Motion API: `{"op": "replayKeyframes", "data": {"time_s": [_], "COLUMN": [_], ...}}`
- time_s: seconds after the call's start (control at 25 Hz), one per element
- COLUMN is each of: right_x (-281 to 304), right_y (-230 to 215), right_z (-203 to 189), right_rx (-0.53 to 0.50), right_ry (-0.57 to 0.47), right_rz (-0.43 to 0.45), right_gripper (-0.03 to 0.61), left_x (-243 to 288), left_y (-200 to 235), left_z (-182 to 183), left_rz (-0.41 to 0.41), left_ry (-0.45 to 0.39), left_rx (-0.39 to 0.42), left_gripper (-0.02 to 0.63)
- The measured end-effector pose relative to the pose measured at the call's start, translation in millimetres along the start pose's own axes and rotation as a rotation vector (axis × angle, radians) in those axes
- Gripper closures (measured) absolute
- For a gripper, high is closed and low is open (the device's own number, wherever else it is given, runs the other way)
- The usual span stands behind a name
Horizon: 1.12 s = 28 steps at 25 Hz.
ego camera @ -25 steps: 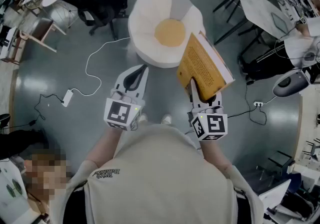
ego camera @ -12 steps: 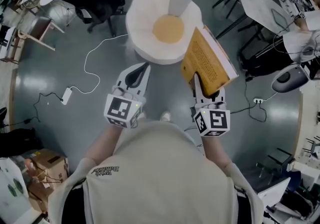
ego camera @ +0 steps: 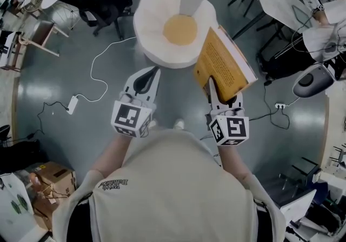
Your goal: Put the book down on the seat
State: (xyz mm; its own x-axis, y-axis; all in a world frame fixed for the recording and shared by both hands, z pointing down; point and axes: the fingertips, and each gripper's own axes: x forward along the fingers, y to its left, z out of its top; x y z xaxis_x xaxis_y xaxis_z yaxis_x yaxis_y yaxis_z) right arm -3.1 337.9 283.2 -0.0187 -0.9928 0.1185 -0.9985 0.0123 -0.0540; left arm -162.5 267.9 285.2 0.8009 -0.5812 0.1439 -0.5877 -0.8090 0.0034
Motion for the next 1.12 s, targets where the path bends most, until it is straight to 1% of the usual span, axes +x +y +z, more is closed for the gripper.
{"op": "replayKeyframes", "data": {"time_s": [0.12, 0.28, 0.44, 0.64, 0.8, 0.96, 1.12], "right_x": [-2, -7, -14, -28, -37, -37, -35], "right_y": [-8, -24, -39, -61, -82, -97, -103], "right_z": [-1, -4, -8, -12, -15, -20, -22], "right_rx": [0.008, 0.009, 0.010, 0.014, 0.031, 0.048, 0.055], "right_ry": [-0.004, 0.005, 0.010, 0.009, 0.004, 0.007, 0.003], "right_rz": [-0.005, -0.018, -0.019, -0.006, -0.018, -0.030, -0.024], "right_gripper": [0.425, 0.425, 0.425, 0.425, 0.425, 0.425, 0.425], "left_x": [5, 16, 25, 36, 44, 53, 64], "left_y": [-5, -18, -34, -55, -73, -80, -81], "left_z": [-1, -8, -6, -5, -1, -7, -12], "left_rz": [0.000, 0.004, -0.008, 0.002, 0.007, 0.002, -0.003], "left_ry": [0.011, 0.045, 0.051, 0.044, 0.040, 0.056, 0.066], "left_rx": [0.019, 0.074, 0.080, 0.091, 0.095, 0.107, 0.115], "left_gripper": [0.603, 0.603, 0.603, 0.603, 0.603, 0.603, 0.603]}}
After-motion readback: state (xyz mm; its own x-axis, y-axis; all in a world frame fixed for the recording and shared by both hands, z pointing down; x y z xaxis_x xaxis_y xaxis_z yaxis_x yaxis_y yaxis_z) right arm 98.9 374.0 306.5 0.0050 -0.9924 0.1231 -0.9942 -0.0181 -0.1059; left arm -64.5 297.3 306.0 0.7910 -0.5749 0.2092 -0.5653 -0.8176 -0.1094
